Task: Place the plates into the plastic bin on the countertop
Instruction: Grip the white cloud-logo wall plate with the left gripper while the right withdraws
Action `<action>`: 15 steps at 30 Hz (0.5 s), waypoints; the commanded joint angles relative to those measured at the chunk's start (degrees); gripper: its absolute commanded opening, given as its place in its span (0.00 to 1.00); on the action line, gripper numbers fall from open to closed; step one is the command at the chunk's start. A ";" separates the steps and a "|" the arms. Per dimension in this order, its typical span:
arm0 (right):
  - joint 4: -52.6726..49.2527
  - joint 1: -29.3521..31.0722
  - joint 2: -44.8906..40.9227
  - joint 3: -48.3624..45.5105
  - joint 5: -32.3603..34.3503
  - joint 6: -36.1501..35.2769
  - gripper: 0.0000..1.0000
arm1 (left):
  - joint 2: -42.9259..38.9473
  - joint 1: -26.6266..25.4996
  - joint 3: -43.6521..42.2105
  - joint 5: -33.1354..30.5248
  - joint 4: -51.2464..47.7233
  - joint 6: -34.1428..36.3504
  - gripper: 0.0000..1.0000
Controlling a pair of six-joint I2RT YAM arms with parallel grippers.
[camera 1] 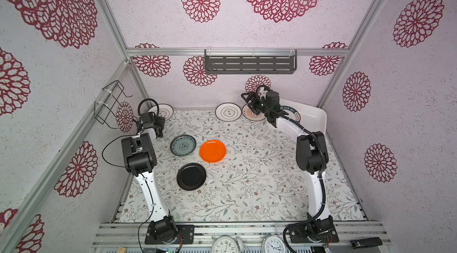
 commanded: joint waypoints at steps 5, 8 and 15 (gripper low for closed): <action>1.01 -0.74 0.35 1.10 3.29 4.32 0.99 | 6.05 0.73 0.47 -0.18 4.43 -7.55 0.74; 0.72 -0.86 0.01 0.69 3.45 4.28 0.99 | 8.09 0.90 2.11 0.42 5.15 -9.28 0.70; 1.23 -0.80 -1.86 -2.07 4.95 4.08 0.99 | 11.17 0.81 4.70 -0.01 5.49 -12.46 0.54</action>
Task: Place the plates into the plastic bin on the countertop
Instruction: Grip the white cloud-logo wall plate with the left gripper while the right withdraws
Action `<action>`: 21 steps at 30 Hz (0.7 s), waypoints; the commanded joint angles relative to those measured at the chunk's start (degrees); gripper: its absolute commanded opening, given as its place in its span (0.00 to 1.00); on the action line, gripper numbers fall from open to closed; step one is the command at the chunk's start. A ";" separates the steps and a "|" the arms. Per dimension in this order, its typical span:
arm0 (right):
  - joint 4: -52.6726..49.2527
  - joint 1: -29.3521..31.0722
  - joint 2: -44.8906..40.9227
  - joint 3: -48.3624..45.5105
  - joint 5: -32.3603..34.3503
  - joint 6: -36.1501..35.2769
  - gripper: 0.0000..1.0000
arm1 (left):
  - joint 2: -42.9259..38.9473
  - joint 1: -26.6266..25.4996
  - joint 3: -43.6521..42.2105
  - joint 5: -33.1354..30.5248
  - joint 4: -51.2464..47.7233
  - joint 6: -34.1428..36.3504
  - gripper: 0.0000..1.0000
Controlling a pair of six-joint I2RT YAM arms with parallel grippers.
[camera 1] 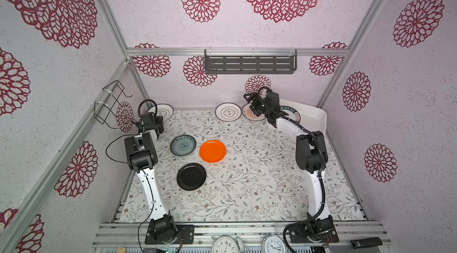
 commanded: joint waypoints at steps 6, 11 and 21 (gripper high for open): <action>3.06 -0.29 -4.63 -4.28 3.14 0.51 0.99 | 4.02 0.33 -0.40 -0.85 -4.96 -2.44 0.38; 3.23 -0.27 -5.07 -4.77 3.23 0.37 0.99 | 4.82 0.33 -0.41 -1.17 -4.19 -3.36 0.27; 4.12 -0.29 -6.67 -7.08 3.71 -0.34 0.99 | 4.15 0.34 -3.36 -0.01 1.80 -5.40 0.01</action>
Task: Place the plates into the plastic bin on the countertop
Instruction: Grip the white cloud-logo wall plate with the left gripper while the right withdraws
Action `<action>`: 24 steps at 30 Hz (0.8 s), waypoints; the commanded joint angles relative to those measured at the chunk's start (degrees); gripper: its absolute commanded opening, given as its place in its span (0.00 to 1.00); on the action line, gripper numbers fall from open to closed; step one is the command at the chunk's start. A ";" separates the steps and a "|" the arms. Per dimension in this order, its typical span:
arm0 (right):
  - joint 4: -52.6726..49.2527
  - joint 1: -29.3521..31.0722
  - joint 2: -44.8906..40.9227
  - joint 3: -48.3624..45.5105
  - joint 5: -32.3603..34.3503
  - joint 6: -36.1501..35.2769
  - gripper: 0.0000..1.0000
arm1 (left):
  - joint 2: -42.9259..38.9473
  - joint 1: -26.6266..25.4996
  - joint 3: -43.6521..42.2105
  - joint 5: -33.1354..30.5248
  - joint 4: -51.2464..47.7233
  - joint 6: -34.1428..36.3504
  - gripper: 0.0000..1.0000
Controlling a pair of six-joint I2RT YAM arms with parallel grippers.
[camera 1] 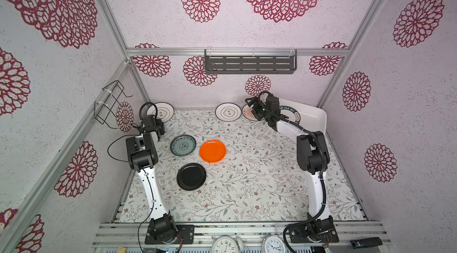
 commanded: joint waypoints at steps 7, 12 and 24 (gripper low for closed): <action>4.55 -0.31 -7.25 -5.04 0.89 -0.99 0.99 | -3.77 0.03 -6.91 2.35 -0.49 2.19 0.00; 5.52 -0.45 -11.72 -10.43 1.20 -2.54 0.99 | -10.46 -0.77 -13.98 5.98 2.74 1.41 0.00; -1.49 -0.72 -17.31 -15.27 -2.41 -7.75 0.99 | -28.75 -6.54 -27.44 15.59 2.62 5.09 0.00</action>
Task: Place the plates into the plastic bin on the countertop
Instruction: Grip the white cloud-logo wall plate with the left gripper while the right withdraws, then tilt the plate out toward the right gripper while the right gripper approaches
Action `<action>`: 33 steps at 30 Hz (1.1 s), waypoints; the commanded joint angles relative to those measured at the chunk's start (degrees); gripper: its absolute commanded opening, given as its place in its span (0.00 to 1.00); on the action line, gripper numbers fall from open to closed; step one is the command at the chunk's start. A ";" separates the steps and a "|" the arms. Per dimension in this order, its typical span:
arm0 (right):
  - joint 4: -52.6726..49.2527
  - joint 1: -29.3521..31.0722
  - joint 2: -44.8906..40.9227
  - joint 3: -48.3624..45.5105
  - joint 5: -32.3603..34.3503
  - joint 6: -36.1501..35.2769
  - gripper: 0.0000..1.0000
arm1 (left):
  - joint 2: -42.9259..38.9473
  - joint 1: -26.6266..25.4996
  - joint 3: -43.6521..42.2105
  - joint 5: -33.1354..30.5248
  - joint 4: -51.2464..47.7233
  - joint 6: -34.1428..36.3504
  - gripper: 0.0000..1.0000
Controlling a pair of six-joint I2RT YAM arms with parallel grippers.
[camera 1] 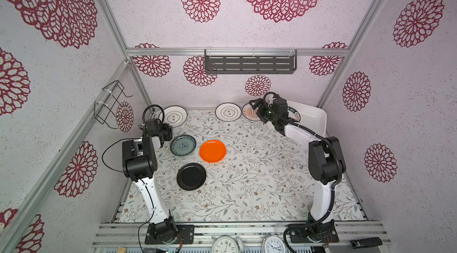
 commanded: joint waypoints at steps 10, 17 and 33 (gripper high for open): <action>-3.92 0.19 -6.88 -3.88 -2.95 -7.05 0.98 | -14.01 -10.38 2.14 10.44 -16.41 15.81 0.00; -7.05 2.34 -5.64 -1.15 -4.37 -10.71 0.97 | -13.36 -15.21 7.56 17.69 -24.44 22.64 0.00; -6.49 6.38 -0.32 2.85 -7.24 -9.60 0.76 | -9.87 -20.80 16.10 23.46 -34.04 30.81 0.00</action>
